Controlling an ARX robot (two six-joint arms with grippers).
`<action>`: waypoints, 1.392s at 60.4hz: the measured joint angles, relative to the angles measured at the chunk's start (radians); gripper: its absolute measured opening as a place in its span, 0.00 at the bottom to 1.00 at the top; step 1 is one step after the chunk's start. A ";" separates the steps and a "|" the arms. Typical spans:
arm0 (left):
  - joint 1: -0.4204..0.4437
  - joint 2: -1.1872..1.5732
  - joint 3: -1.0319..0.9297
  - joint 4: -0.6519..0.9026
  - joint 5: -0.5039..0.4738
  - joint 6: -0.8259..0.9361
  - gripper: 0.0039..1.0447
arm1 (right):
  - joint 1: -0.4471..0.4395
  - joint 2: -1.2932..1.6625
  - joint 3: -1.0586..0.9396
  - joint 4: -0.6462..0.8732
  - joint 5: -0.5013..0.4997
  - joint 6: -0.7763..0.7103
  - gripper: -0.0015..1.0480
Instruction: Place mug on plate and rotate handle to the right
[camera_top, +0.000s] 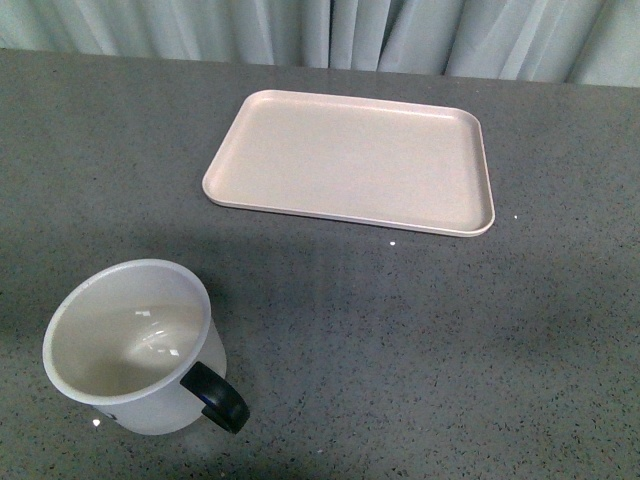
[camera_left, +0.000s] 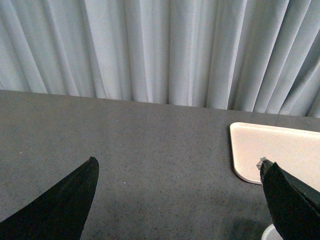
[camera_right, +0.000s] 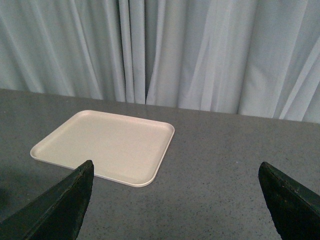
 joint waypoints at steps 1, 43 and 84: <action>0.000 0.000 0.000 0.000 0.000 0.000 0.91 | 0.000 0.000 0.000 0.000 0.000 0.000 0.91; 0.012 0.624 0.251 -0.241 0.097 -0.096 0.91 | 0.000 0.000 0.000 0.000 0.000 0.000 0.91; -0.271 1.224 0.428 -0.004 0.002 -0.172 0.91 | 0.000 0.000 0.000 0.000 0.000 0.000 0.91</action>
